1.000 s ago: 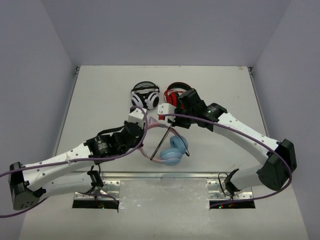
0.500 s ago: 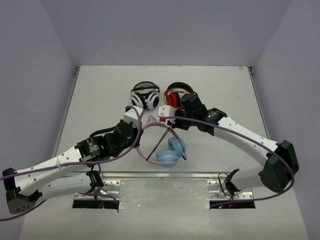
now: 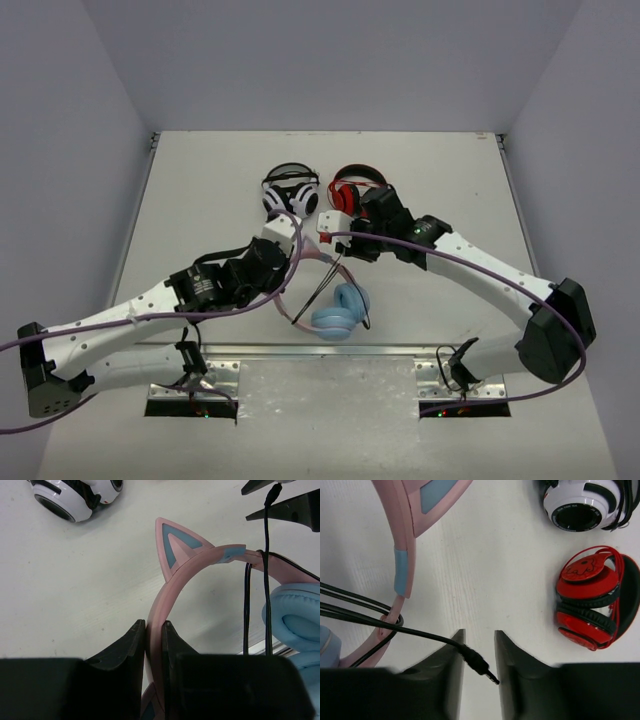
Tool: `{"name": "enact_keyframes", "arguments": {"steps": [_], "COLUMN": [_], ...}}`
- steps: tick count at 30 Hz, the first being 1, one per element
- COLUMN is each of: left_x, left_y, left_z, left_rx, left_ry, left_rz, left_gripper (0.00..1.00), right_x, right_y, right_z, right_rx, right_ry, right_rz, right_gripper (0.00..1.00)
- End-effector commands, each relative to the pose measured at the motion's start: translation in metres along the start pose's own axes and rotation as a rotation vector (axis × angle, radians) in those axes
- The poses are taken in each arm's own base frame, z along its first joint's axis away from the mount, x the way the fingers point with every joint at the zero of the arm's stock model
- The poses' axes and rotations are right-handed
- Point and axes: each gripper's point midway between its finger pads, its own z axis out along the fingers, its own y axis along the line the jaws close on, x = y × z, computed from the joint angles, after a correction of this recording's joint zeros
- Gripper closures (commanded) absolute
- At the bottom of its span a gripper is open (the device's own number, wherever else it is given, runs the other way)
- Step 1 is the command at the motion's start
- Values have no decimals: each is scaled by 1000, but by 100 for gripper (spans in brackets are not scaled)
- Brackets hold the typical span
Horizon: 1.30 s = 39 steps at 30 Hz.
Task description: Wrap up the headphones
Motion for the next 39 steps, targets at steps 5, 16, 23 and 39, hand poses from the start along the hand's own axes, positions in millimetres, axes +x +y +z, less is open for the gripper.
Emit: {"name": "enact_keyframes", "arguments": {"steps": [5, 16, 23, 39], "left_x": [-36, -34, -52, -103], "left_y": [-12, -7, 3, -16], "left_z": [-7, -4, -4, 21], "left_rx": [40, 17, 13, 251], "left_ry": [-101, -99, -159, -333], "left_rz": [-43, -51, -149, 6], "left_gripper": [100, 100, 100, 100], "right_x": [9, 24, 81, 86], "right_y": [-13, -34, -59, -126], "right_z": [6, 2, -11, -125], "right_rx": [32, 68, 160, 554], "right_ry": [47, 39, 80, -152], "right_rz": [20, 125, 424, 1167], "right_gripper": [1, 1, 1, 1]}}
